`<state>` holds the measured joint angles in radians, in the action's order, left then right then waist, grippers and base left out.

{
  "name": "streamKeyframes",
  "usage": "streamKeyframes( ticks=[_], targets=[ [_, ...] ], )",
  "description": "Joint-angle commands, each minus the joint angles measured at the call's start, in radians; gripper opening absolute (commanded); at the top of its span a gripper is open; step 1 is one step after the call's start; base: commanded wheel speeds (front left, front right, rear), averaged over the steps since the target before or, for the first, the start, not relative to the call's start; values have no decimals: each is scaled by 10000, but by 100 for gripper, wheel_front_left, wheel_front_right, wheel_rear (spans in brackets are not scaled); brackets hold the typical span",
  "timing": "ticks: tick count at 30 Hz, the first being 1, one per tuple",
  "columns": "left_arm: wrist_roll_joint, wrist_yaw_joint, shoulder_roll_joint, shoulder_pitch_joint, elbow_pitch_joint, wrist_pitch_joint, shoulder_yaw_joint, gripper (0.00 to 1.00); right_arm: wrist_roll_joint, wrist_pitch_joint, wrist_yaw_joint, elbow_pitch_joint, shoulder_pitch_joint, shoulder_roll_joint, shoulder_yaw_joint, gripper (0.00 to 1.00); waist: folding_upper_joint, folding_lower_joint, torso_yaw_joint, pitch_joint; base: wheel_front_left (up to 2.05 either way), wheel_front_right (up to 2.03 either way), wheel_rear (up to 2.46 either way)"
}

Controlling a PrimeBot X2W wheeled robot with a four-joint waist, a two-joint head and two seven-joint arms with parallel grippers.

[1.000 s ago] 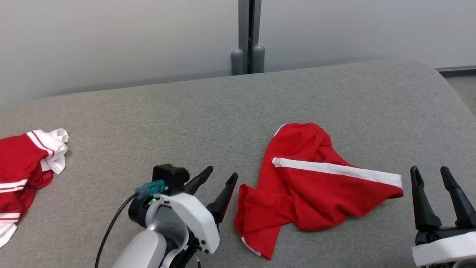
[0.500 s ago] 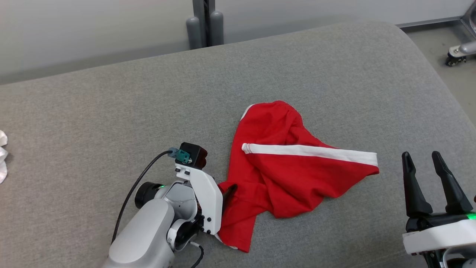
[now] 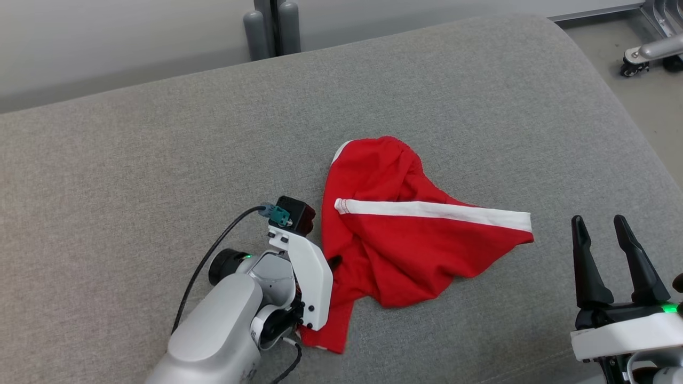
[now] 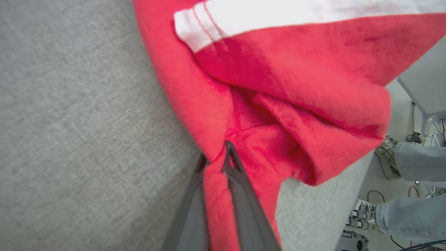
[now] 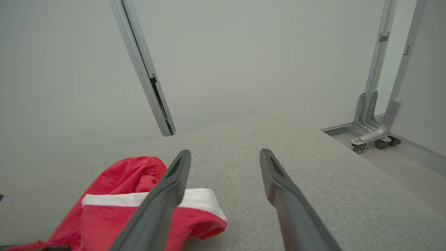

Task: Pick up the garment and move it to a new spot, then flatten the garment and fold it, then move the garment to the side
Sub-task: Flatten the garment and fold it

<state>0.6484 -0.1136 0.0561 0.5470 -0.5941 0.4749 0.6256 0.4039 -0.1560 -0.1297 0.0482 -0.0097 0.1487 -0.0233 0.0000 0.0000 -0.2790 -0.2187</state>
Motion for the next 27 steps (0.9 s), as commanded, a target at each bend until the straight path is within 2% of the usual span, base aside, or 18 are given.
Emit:
streamKeyframes(
  ticks=[1,5,10,16,23,24,25,27],
  targets=[
    [-9,-60,136,323,34,-123,-61,0,-2,-78,-20,-50,-63,12,10,100,0,0,22,42,0,0,0],
    [0,-90,479,768,205,-51,-79,0,21,-76,-20,-92,-84,10,11,100,0,0,52,82,0,0,0],
    [-9,-156,1358,1856,180,416,-184,0,92,-172,-20,-57,-245,-36,-72,100,0,0,-38,-196,0,0,0],
    [292,-184,2216,3162,-492,706,-236,0,106,-330,-20,-204,-545,-136,-248,100,0,0,-389,-592,0,0,0],
    [769,-167,2618,3771,-1382,372,126,0,151,-512,-20,-469,-771,-175,-330,100,0,0,-594,-689,0,0,0],
    [814,-168,2650,3814,-1551,289,195,59,147,-510,-20,-494,-799,-177,-334,100,0,0,-599,-666,0,0,0],
    [876,-168,2667,3864,-1707,171,232,100,136,-511,-20,-512,-824,-179,-343,100,0,0,-594,-637,0,0,0],
    [1003,-169,2604,3911,-1902,-56,392,100,112,-547,-20,-562,-820,-175,-327,100,0,0,-518,-554,0,0,0]
  ],
)
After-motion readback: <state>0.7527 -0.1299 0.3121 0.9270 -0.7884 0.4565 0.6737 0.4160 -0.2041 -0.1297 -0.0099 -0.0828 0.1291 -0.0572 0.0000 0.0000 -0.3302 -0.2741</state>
